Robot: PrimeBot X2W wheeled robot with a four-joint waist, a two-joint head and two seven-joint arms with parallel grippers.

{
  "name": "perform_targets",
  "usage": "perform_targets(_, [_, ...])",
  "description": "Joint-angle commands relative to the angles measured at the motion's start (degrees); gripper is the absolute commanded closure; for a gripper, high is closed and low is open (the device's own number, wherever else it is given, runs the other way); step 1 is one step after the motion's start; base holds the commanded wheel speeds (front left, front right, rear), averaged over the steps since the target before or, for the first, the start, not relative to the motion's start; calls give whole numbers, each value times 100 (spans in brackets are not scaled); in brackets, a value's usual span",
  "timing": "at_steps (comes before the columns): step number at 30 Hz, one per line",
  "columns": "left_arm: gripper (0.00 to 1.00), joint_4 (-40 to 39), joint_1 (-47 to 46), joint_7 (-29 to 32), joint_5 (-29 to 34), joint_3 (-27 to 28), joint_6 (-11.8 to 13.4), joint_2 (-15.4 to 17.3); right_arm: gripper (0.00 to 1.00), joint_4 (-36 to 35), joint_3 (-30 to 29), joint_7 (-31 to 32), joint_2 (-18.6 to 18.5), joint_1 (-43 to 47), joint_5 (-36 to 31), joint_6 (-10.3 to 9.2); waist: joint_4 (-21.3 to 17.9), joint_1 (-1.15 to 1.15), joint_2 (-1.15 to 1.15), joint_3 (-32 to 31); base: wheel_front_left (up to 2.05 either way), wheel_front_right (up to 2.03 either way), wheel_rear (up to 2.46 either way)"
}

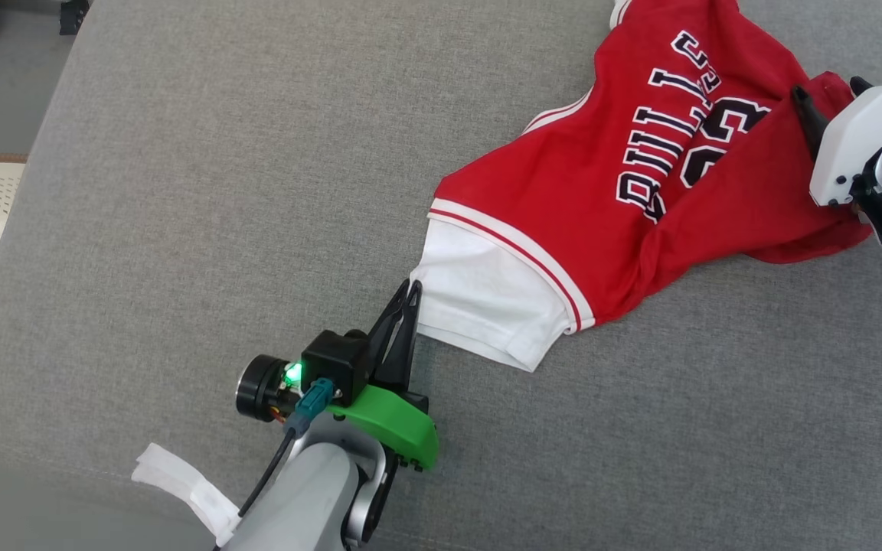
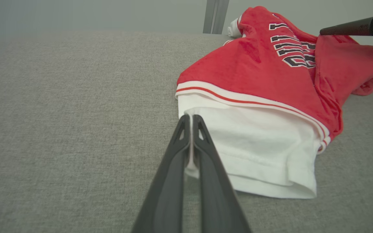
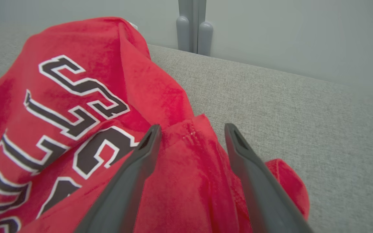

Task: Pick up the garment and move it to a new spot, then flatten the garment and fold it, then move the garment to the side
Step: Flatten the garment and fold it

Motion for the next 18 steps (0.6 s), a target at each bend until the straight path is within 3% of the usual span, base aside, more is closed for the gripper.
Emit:
perform_targets(1, [100,-23,-110,0,-44,-5,40,26,0,39,48,-46,-55,-103,80,-2,44,0,0,74,0,0,0])
perform_targets(8, [100,-23,-143,0,-54,-20,60,25,1,107,370,-79,-64,-228,355,-2,37,0,0,128,0,0,0])
perform_targets(9, [100,-15,-150,0,-56,-22,65,25,58,112,407,-80,-64,-223,400,-2,33,0,0,126,0,0,0])
perform_targets(10, [100,-7,-155,0,-60,-23,68,25,100,109,458,-84,-55,-205,444,-2,27,0,0,117,0,0,0])
perform_targets(18, [100,45,-81,0,-32,102,55,26,100,-20,904,-345,-104,-94,683,-2,-101,0,0,-65,0,0,0])
